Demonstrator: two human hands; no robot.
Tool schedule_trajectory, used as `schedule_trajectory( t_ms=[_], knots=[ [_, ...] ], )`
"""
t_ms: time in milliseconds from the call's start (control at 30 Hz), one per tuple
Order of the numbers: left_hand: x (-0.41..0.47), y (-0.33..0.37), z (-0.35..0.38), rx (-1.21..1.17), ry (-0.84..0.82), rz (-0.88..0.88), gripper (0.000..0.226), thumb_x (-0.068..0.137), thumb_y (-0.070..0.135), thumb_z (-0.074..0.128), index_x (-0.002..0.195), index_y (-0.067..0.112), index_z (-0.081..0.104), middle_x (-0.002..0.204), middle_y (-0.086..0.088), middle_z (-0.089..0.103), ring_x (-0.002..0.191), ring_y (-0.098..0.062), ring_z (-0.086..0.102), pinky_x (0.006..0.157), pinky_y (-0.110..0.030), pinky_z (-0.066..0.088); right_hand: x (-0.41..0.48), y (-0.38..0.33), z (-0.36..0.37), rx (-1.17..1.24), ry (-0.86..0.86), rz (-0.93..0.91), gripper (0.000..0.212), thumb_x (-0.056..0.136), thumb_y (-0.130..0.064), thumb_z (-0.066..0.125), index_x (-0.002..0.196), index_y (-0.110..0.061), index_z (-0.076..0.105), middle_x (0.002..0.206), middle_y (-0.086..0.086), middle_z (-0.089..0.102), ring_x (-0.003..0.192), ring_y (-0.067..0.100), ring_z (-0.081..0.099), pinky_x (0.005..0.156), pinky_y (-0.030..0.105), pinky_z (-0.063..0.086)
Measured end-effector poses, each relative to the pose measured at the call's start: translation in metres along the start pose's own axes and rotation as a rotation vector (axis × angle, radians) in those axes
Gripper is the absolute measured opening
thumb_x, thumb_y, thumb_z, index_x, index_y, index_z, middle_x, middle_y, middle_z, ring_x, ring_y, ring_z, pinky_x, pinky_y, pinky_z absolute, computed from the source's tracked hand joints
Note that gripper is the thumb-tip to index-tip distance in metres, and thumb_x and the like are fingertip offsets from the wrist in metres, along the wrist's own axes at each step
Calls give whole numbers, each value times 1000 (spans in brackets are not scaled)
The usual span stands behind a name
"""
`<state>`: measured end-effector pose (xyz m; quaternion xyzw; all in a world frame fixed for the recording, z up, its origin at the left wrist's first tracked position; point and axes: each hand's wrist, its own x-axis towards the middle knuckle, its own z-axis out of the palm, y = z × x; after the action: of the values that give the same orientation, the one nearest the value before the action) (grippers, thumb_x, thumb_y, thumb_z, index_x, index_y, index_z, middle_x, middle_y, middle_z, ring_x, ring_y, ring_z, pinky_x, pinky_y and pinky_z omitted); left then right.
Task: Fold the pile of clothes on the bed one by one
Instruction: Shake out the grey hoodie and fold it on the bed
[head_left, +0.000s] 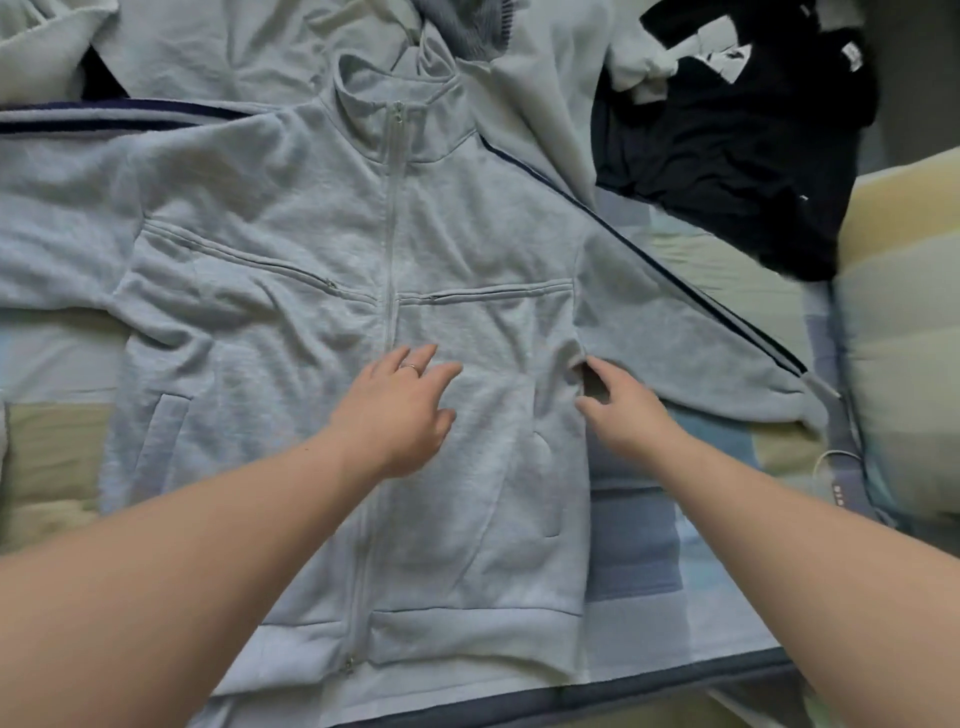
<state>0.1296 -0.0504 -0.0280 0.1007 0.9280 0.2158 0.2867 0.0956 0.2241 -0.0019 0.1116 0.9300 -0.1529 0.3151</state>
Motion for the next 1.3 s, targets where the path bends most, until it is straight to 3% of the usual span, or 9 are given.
schedule_trajectory(
  t_ms=[133, 300, 467, 600, 733, 933, 1100, 1200, 1300],
  knots=[
    [28, 70, 21, -16, -17, 32, 56, 104, 43, 42, 157, 33, 26, 169, -4, 13, 154, -25, 11, 123, -41, 17, 9, 87, -36, 102, 45, 167, 61, 101, -32, 54, 156, -22, 33, 154, 9, 46, 139, 30, 43, 107, 33, 35],
    [84, 166, 69, -4, 36, 64, 58, 102, 45, 44, 157, 32, 29, 168, -4, 16, 153, -25, 14, 123, -37, 16, 38, 201, -55, 337, 145, 330, 67, 99, -35, 56, 157, -16, 28, 152, 11, 45, 139, 32, 43, 110, 36, 35],
    [144, 244, 126, 89, 20, 135, 60, 101, 49, 43, 156, 33, 26, 169, -3, 12, 154, -28, 9, 124, -44, 13, 76, 286, -56, 1067, 357, 637, 41, 96, -38, 62, 128, -15, 47, 111, 5, 53, 102, 28, 58, 92, 43, 53],
    [186, 283, 159, 154, 5, 195, 60, 99, 51, 43, 154, 35, 27, 168, 0, 15, 153, -27, 10, 123, -49, 8, 104, 333, -57, 1575, 349, 693, 49, 100, -40, 59, 138, -11, 51, 130, 8, 58, 118, 28, 63, 91, 41, 55],
    [211, 303, 179, 137, -35, 178, 58, 101, 51, 41, 154, 37, 23, 168, 3, 11, 154, -28, 6, 123, -51, 5, 123, 360, -61, 1768, 371, 670, 42, 96, -34, 67, 130, -11, 57, 123, 12, 67, 103, 26, 69, 75, 37, 60],
    [214, 324, 166, -114, -99, 89, 58, 102, 51, 43, 156, 39, 27, 166, 7, 21, 154, -23, 13, 124, -48, 11, 125, 353, -85, 1715, 449, 602, 17, 96, -13, 63, 112, -19, 65, 113, 5, 72, 101, 22, 70, 78, 39, 60],
    [218, 330, 101, -1025, -183, -189, 61, 98, 68, 36, 150, 37, 44, 149, 12, 51, 142, -17, 41, 113, -40, 33, 106, 291, -120, 1159, 669, 213, 14, 87, -7, 66, 98, -15, 68, 87, -8, 69, 80, 0, 65, 74, 16, 53],
    [217, 318, 56, -1530, -206, -271, 82, 85, 88, 27, 136, 32, 59, 133, 8, 66, 131, -20, 53, 111, -48, 37, 90, 227, -123, 985, 514, -75, 11, 87, -9, 75, 85, -16, 67, 81, -7, 69, 68, -6, 62, 67, 11, 47],
    [209, 295, 18, -1766, -220, -203, 91, 79, 90, 38, 126, 16, 64, 114, 0, 72, 107, -21, 69, 100, -45, 50, 77, 159, -112, 840, 310, -296, 11, 86, -5, 76, 81, -13, 70, 104, 4, 72, 94, 7, 66, 87, 24, 49]
  ],
)
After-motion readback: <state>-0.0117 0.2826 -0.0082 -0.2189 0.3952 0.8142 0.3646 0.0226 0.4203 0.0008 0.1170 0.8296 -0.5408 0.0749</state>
